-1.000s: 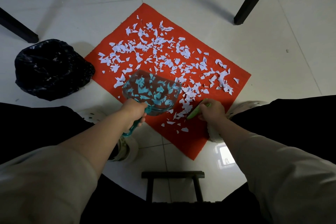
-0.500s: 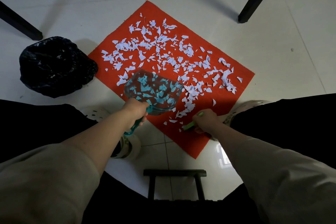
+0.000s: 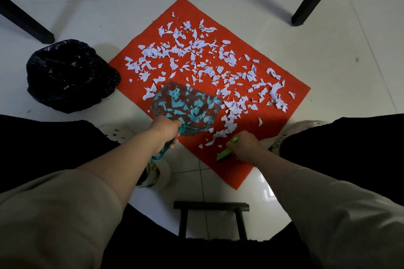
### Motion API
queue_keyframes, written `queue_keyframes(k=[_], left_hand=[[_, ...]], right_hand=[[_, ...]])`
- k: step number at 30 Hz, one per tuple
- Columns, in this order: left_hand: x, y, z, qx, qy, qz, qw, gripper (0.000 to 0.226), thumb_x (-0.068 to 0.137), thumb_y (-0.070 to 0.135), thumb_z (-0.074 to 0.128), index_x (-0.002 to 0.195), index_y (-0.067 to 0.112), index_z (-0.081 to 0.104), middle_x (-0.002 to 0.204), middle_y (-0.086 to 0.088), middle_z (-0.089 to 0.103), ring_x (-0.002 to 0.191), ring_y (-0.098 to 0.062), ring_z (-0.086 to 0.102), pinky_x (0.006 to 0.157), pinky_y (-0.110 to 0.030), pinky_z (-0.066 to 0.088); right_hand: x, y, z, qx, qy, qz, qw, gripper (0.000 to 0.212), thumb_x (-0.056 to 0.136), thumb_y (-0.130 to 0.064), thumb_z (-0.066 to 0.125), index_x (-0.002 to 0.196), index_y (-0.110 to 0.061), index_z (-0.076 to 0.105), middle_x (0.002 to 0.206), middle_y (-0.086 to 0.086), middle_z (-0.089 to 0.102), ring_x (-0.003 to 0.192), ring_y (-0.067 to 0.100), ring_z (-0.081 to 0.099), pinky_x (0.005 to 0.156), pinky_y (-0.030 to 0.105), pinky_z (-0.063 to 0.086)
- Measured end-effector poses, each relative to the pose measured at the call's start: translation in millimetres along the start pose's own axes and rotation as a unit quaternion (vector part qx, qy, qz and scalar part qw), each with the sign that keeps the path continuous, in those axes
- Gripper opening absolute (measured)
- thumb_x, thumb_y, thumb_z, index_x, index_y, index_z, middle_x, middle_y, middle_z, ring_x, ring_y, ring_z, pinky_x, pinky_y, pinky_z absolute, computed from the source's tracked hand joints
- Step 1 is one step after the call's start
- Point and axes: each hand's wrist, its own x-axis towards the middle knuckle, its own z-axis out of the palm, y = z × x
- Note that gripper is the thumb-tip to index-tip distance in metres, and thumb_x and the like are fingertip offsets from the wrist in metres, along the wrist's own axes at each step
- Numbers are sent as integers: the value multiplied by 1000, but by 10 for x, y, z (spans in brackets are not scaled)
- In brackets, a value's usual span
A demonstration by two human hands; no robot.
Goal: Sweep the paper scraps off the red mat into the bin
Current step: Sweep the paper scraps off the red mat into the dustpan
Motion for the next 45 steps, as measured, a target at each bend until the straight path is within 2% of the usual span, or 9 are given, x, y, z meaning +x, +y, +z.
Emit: queue_keyframes(k=[6,10,14,20,26,32,37,41,45], left_hand=[[21,-37,-14,1,5,1,1000,17,99,22,49,101,8,58,66,-4,52,52,-15,46,47,-26,42],[33,-48,-22,0,5,1,1000,18,99,22,50,101,7,59,66,-5,52,52,-15,47,47,-27,42],[35,-46,-25,-2,7,2,1000,19,99,22,51,105,6,59,68,-5,52,53,-15,47,47,-27,43],[39,-59,-32,-2,9,3,1000,21,99,22,51,108,6,60,68,-5,53,52,-14,48,47,-27,43],[51,-53,-32,-7,13,4,1000,22,98,23,51,108,6,60,68,-4,53,53,-14,48,46,-26,43],[71,-63,-35,-11,16,0,1000,22,98,23,52,110,6,59,68,-4,53,52,-14,48,48,-27,44],[94,-60,-43,-17,21,-1,1000,22,98,23,51,110,7,60,69,-4,53,52,-14,49,47,-27,44],[125,-67,-49,-25,23,-3,999,22,97,23,51,109,6,60,67,-4,54,51,-15,48,47,-26,43],[129,-76,-54,-24,20,-4,999,22,98,23,50,109,6,60,66,-4,53,49,-15,48,46,-26,42]], right_hand=[[62,-84,-117,-39,131,-36,990,34,90,-45,59,89,-13,71,77,5,69,70,24,66,72,43,58],[-11,-9,-99,-144,103,-37,983,38,88,-53,57,79,-16,61,75,1,65,70,21,65,71,38,57],[21,9,-15,-141,58,-76,985,34,89,-51,57,95,-20,71,88,-1,69,79,19,64,75,39,57],[-15,-41,-67,-114,133,-115,978,36,92,-48,54,94,-19,74,79,0,70,71,18,64,69,38,58],[12,-15,-4,-168,32,-81,982,31,91,-44,57,92,-15,70,84,1,67,76,17,63,73,35,56],[23,-130,-98,-80,167,-107,977,34,92,-47,54,100,-20,74,83,3,71,75,23,65,71,41,57],[-9,-130,-64,-148,126,-79,978,40,89,-51,56,82,-13,68,75,3,67,70,21,64,69,37,57],[21,-59,35,-168,35,-107,979,38,91,-51,56,101,-16,68,94,3,69,85,21,65,79,39,56],[62,-69,-36,-95,110,-147,979,30,94,-41,56,105,-19,73,86,1,71,70,17,63,66,33,55]])
